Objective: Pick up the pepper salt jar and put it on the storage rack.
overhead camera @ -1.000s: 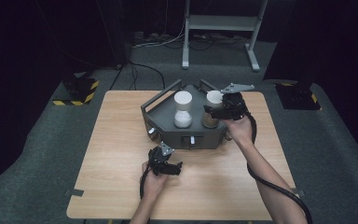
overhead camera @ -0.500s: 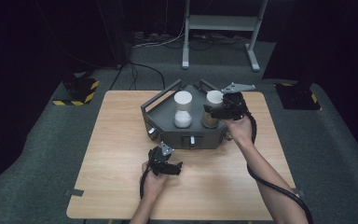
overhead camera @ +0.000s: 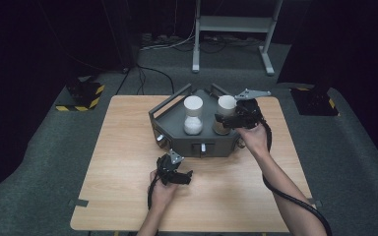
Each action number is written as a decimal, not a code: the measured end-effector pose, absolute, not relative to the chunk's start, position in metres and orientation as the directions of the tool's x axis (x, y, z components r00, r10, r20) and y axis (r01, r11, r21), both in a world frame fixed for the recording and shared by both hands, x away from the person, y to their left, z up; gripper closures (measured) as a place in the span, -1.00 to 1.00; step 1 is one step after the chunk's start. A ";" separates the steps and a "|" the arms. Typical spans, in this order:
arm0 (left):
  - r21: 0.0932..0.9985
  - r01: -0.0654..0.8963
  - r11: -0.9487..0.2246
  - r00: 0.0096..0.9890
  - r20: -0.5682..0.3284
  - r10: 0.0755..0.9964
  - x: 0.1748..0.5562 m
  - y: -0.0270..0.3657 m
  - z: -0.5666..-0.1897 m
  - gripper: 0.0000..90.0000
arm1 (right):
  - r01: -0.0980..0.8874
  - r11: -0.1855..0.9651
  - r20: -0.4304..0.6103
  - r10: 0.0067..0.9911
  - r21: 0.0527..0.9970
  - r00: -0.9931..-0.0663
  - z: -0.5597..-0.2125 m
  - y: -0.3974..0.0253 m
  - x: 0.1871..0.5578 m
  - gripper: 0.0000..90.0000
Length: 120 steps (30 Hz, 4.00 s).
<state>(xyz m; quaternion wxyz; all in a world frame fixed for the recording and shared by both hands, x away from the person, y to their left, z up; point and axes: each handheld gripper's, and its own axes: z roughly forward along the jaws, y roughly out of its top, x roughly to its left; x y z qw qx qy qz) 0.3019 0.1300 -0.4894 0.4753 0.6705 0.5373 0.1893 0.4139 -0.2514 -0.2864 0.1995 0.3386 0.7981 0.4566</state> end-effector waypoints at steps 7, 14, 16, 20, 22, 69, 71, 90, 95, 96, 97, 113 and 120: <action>0.841 0.540 0.029 0.351 -0.257 0.901 0.302 0.130 -0.489 -0.82 | 0.354 0.350 -0.003 0.715 0.867 -0.699 -0.289 -0.261 0.409 -0.70; 0.841 0.540 0.029 0.351 -0.256 0.901 0.302 0.130 -0.489 -0.82 | 0.351 0.341 0.002 0.714 0.872 -0.700 -0.295 -0.274 0.401 -0.69; 0.841 0.540 0.029 0.351 -0.257 0.900 0.302 0.130 -0.489 -0.82 | 0.353 0.340 0.004 0.716 0.872 -0.698 -0.297 -0.278 0.399 -0.69; 0.841 0.540 0.029 0.351 -0.256 0.901 0.302 0.130 -0.489 -0.82 | 0.354 0.338 0.004 0.719 0.872 -0.695 -0.301 -0.285 0.394 -0.68; 0.841 0.540 0.029 0.351 -0.256 0.901 0.302 0.130 -0.489 -0.82 | 0.355 0.337 0.005 0.720 0.872 -0.694 -0.303 -0.288 0.392 -0.68; 0.842 0.539 0.029 0.350 -0.255 0.901 0.302 0.129 -0.490 -0.83 | 0.474 0.309 0.032 0.811 0.824 -0.584 -0.405 -0.323 0.339 -0.68; 0.842 0.539 0.028 0.350 -0.255 0.901 0.302 0.129 -0.490 -0.83 | 0.480 0.313 0.033 0.811 0.820 -0.585 -0.411 -0.318 0.340 -0.68; 0.842 0.539 0.028 0.350 -0.254 0.901 0.302 0.130 -0.489 -0.82 | 0.476 0.361 -0.013 0.807 0.802 -0.590 -0.437 -0.292 0.336 -0.68; 0.842 0.539 0.028 0.350 -0.255 0.901 0.302 0.130 -0.489 -0.82 | 0.485 0.363 -0.013 0.810 0.796 -0.586 -0.441 -0.288 0.337 -0.68; 0.841 0.540 0.027 0.350 -0.254 0.901 0.302 0.130 -0.489 -0.82 | 0.483 0.367 -0.017 0.810 0.795 -0.586 -0.441 -0.287 0.338 -0.68; 0.842 0.539 0.029 0.350 -0.255 0.901 0.302 0.129 -0.490 -0.82 | 0.484 0.369 -0.020 0.810 0.794 -0.586 -0.442 -0.287 0.338 -0.68; 0.841 0.540 0.028 0.350 -0.254 0.901 0.302 0.130 -0.489 -0.82 | 0.511 0.388 -0.026 0.815 0.767 -0.578 -0.445 -0.282 0.340 -0.69; 0.842 0.539 0.028 0.350 -0.255 0.901 0.302 0.130 -0.489 -0.82 | 0.520 0.410 -0.041 0.813 0.750 -0.581 -0.448 -0.276 0.342 -0.70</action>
